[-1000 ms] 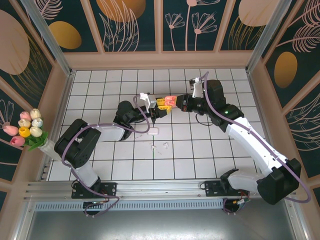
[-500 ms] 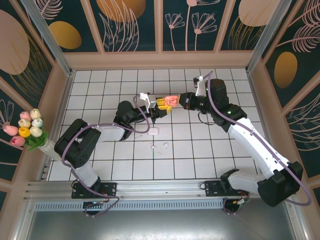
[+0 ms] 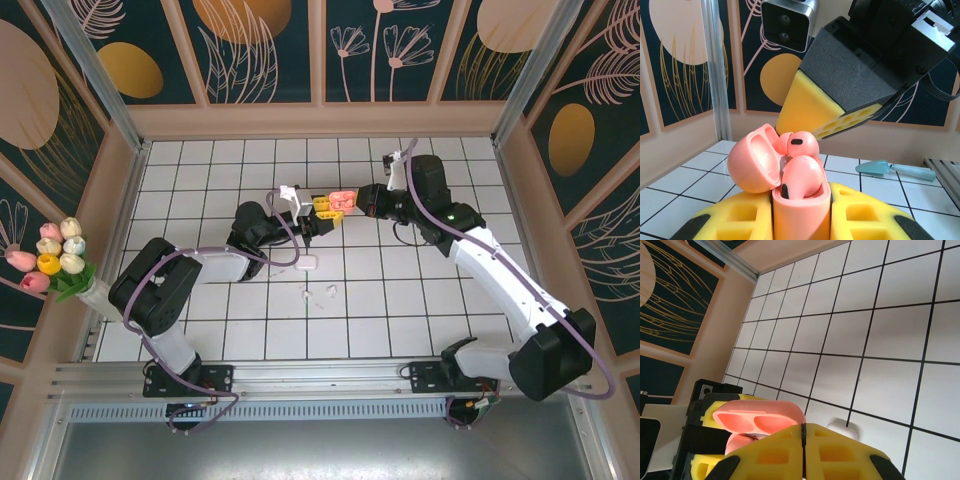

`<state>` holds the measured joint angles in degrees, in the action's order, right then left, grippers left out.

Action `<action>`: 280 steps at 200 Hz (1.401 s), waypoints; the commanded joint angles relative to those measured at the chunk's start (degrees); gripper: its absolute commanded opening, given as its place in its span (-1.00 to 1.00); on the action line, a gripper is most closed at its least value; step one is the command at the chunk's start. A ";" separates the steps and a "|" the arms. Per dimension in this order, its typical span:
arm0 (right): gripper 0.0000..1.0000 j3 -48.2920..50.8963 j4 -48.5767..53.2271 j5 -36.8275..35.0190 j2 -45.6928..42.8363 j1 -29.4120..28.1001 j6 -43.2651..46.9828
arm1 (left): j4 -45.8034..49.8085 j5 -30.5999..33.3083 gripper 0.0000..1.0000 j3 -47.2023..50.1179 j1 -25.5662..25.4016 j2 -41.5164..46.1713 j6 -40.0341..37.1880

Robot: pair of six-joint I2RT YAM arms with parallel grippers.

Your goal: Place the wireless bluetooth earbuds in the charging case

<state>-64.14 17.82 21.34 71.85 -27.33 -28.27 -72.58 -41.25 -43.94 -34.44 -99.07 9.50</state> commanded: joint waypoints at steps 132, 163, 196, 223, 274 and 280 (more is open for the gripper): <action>-0.79 -0.11 -1.89 8.55 -0.62 1.22 5.59 | -2.46 -0.76 -1.00 -1.95 0.09 -0.67 0.59; -0.73 0.29 -1.56 2.48 -2.25 2.83 4.25 | -2.48 -0.76 -1.00 -1.94 0.15 -0.66 0.65; -0.66 0.25 -2.35 2.21 -4.53 3.70 3.44 | -2.42 -0.78 -1.00 -1.80 0.08 -0.32 0.61; -0.64 0.07 -2.18 4.00 -5.57 3.46 3.28 | -2.48 -0.89 -1.00 -1.85 0.12 -0.46 0.77; -0.65 0.28 -2.06 5.49 -5.49 0.81 3.05 | -2.55 -0.94 -1.00 -2.18 0.08 -0.65 1.04; -0.65 0.33 -2.25 5.38 -5.29 0.48 3.02 | -2.57 -0.93 -1.00 -2.20 0.11 -0.66 1.04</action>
<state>-63.90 16.53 25.61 67.02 -25.39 -24.56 -72.88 -41.41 -44.58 -34.39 -99.07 9.54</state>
